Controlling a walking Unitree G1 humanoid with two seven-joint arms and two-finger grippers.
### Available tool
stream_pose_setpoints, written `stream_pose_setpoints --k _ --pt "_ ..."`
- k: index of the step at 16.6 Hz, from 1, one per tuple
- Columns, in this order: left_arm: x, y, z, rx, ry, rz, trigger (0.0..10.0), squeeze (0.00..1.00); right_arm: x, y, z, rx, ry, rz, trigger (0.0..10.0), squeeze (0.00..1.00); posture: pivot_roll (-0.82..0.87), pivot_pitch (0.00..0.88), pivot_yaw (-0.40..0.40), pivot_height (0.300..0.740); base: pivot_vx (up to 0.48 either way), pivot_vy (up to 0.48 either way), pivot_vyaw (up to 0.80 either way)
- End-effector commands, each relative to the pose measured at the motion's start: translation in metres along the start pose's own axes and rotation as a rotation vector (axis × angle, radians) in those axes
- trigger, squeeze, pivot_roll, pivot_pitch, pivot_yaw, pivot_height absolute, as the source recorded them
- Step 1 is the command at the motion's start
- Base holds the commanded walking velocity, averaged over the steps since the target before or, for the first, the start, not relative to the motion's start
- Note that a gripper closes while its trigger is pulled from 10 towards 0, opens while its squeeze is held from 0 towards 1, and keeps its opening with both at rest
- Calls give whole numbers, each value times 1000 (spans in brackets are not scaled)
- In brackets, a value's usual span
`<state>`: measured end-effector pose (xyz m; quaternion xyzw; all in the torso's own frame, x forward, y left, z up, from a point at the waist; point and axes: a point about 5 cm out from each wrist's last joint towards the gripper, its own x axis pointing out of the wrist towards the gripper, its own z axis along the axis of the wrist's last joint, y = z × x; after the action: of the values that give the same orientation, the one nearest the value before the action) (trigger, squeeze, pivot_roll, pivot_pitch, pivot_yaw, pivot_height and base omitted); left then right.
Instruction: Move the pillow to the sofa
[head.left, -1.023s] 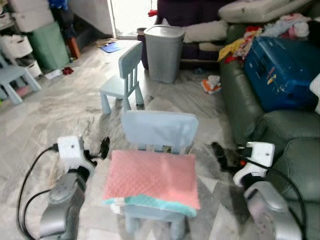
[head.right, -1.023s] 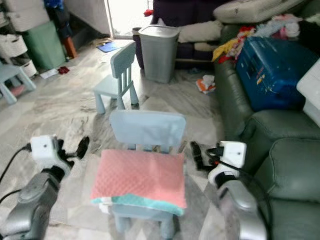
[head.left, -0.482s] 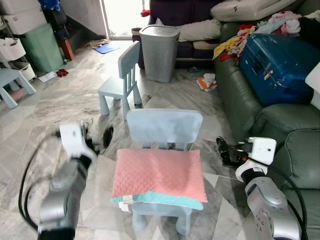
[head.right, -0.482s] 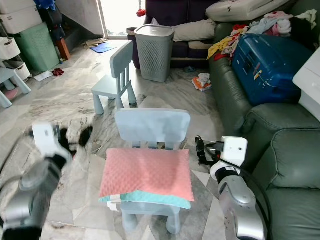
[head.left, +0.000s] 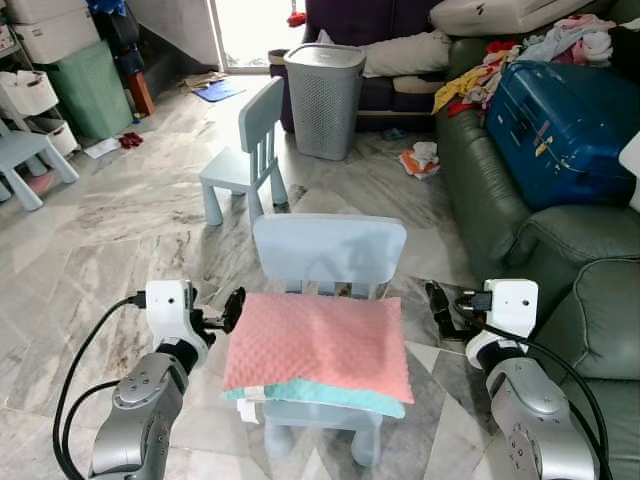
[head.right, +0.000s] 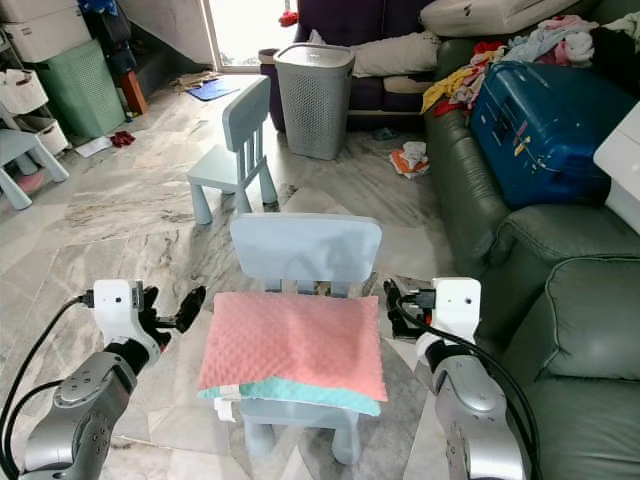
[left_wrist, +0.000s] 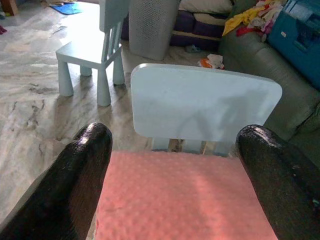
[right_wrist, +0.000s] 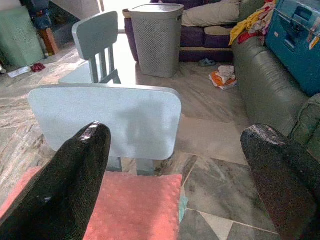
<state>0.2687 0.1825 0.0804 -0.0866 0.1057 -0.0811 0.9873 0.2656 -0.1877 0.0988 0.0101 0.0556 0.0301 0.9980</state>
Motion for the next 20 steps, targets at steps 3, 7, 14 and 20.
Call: stream_pose_setpoints --k 3,7,14,20 --pt "0 0 -4 28 26 -15 10000 0 0 4 8 1 -33 32 10000 0 -120 0 32 740 0 0 0" --pt "-7 1 -13 59 74 -31 10000 0 -4 9 6 1 -31 56 10000 0 -113 0 38 740 0 0 0" --pt "-29 8 -30 78 147 -30 10000 0 -20 22 -9 33 8 71 10000 0 -99 0 65 740 0 0 0" --pt "-38 13 -30 95 168 -23 10000 0 -28 23 -13 45 24 68 10000 0 -87 29 77 740 0 0 0"
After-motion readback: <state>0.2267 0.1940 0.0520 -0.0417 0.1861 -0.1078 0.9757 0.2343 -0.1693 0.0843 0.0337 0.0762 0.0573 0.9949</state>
